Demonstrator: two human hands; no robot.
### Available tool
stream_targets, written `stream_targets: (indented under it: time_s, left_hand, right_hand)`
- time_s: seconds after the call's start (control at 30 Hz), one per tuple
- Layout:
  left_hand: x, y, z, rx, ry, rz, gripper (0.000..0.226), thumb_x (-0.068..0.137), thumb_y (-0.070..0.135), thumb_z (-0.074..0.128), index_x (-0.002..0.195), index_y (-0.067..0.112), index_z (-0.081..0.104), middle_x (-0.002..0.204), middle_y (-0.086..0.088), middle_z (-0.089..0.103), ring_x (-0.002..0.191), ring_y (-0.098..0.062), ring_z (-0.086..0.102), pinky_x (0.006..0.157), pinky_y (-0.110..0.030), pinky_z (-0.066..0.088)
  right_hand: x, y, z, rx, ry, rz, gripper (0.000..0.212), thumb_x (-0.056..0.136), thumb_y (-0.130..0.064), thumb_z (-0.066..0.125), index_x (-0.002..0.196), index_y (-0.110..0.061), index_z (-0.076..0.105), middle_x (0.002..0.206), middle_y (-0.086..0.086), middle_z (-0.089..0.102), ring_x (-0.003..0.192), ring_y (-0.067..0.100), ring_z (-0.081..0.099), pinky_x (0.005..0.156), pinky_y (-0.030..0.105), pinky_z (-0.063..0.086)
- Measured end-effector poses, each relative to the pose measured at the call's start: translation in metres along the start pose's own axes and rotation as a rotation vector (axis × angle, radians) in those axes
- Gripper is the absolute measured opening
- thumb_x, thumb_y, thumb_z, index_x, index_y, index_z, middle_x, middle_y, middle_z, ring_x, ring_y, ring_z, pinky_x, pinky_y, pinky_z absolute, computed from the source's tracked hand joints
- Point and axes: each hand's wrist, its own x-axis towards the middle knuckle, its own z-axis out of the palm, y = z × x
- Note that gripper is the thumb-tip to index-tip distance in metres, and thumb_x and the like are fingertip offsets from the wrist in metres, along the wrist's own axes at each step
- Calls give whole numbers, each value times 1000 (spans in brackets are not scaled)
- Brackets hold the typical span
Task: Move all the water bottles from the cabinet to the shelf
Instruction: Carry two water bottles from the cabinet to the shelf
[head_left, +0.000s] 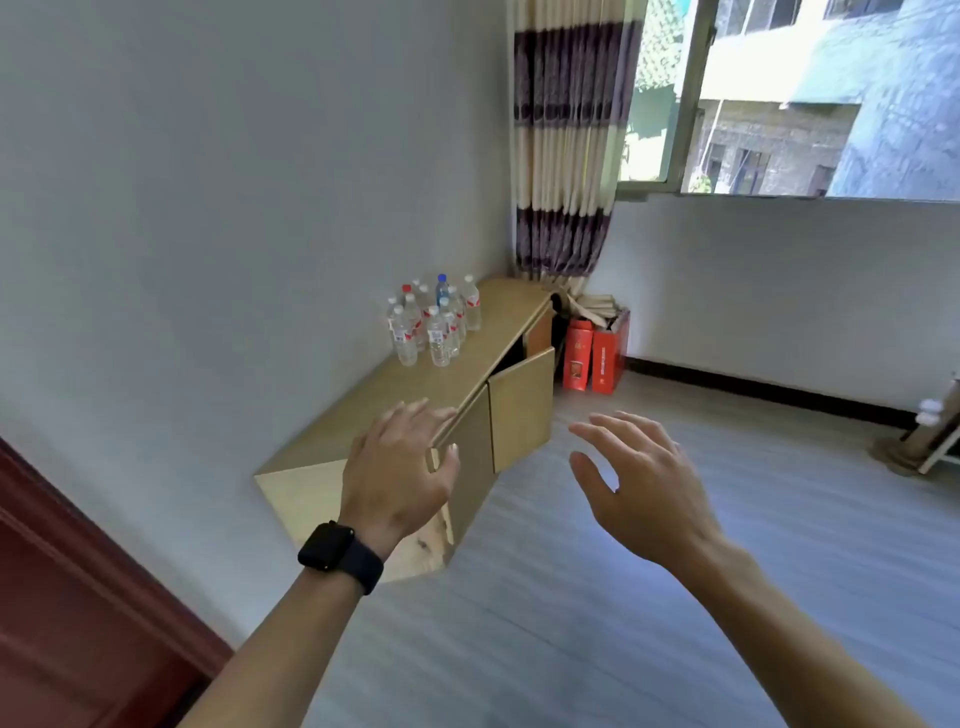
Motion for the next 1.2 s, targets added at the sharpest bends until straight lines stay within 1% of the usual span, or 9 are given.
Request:
stream_targets:
  time_s: [0.13,0.27,0.5,0.63,0.8,0.9,1.0,1.1,1.2]
  left_hand:
    - [52,-20,30,34,-12,22,43,90,42,54,133,40,54,143,8,51,135,-15,40,109,-39,33]
    - [117,-41,58,24,-5,29,42,91,40,55,132,38,56,142,7,53,134,-16,43,112,-40,32]
    - [226,-74,102,3,-23,33,42,90,39,55,132,36,57,140,7,55,132,-15,45,110,-40,34]
    - [275,-97,139,23,-75,-1,42,90,40,54,132,38,56,141,8,54,132,-14,45,109,-40,35]
    - [338,-122,198,34,-156,-76,41,90,39,54,131,38,56,140,9,54,129,-15,46,106,-40,36]
    - [383,-137,230,54,-192,-119,43,90,40,52,132,38,55,141,10,53,129,-14,45,108,-38,34]
    - [433,-150,253,57,-191,-214,44,90,40,49,134,39,53,141,12,52,130,-13,44,109,-37,33]
    - [475,-160,270,60,-192,-288,45,91,41,46,136,40,50,141,14,51,130,-11,44,110,-38,33]
    - [511,-176,287,30,-176,-395,46,91,42,45,137,39,49,142,14,50,130,-12,44,110,-38,33]
  right_hand:
    - [44,24,34,-3,-54,32,35,97,-41,53,128,-30,63,132,-8,62,132,20,47,101,43,46]
    - [98,46,62,5,-33,64,33,97,-40,52,126,-29,65,131,-7,63,130,19,48,101,42,47]
    - [198,82,108,5,-11,108,31,97,-37,55,125,-29,65,129,-6,64,129,21,49,99,46,47]
    - [243,105,145,34,-25,139,31,96,-36,56,125,-29,65,128,-7,65,128,20,50,99,43,48]
    - [307,146,205,68,-134,139,33,97,-39,53,127,-31,64,128,-10,64,127,18,49,99,36,46]
    - [364,170,243,92,-182,88,34,97,-39,53,128,-30,64,129,-10,64,127,18,50,100,36,46]
    - [432,192,274,127,-222,25,33,97,-36,55,128,-28,64,128,-9,64,126,19,50,100,36,43]
    - [491,205,296,144,-275,-22,36,97,-39,51,130,-32,61,131,-12,62,128,15,45,102,37,42]
    - [542,215,321,160,-350,-85,36,99,-40,49,132,-33,59,133,-13,60,130,16,45,104,36,41]
